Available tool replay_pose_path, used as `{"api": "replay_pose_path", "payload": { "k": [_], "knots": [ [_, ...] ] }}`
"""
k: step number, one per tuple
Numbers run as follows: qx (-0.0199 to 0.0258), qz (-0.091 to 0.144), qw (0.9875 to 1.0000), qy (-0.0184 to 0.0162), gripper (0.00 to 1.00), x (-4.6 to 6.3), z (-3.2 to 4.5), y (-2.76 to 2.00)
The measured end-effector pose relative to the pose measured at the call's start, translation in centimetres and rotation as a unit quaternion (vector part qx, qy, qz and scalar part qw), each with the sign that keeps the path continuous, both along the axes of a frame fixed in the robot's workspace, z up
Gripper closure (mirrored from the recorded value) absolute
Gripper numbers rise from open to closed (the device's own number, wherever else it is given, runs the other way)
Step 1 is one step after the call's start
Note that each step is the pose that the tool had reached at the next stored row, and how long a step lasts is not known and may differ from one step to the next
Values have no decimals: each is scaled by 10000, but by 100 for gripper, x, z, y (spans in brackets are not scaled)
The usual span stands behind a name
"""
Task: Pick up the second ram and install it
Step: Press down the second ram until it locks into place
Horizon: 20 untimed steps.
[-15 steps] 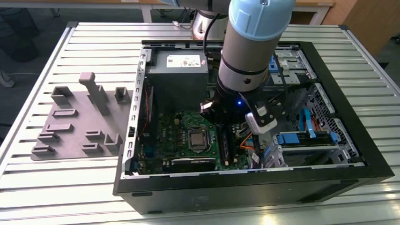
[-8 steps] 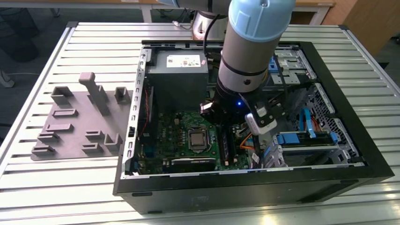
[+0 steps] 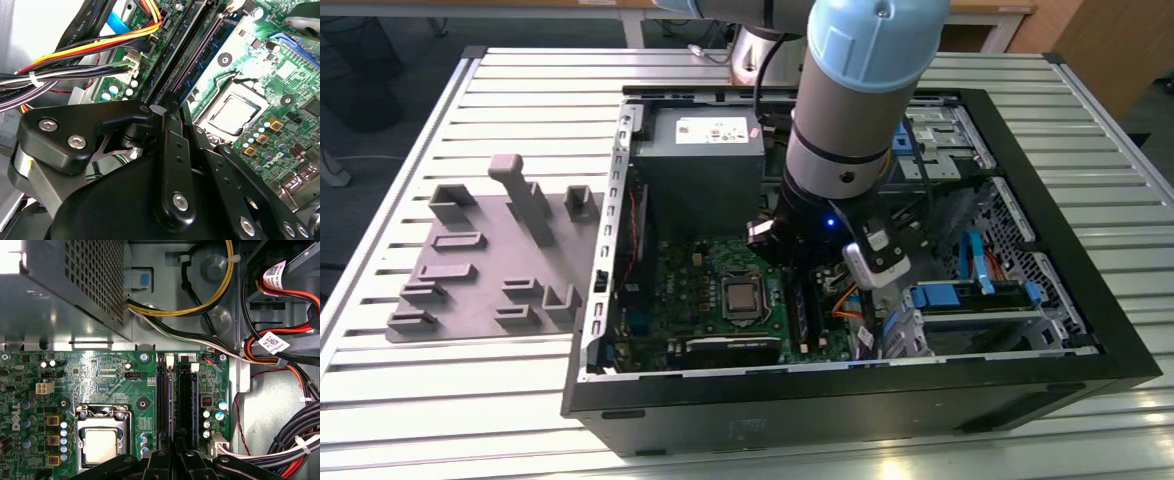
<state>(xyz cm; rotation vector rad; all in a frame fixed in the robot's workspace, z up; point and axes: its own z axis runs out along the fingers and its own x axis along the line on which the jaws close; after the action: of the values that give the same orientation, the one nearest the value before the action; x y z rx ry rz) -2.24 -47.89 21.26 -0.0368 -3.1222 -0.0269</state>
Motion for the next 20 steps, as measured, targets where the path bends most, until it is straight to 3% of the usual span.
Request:
{"api": "replay_pose_path", "payload": {
  "k": [20],
  "knots": [
    [2, 0, 10000, 0, 86, -12, -12, 3]
  ]
}}
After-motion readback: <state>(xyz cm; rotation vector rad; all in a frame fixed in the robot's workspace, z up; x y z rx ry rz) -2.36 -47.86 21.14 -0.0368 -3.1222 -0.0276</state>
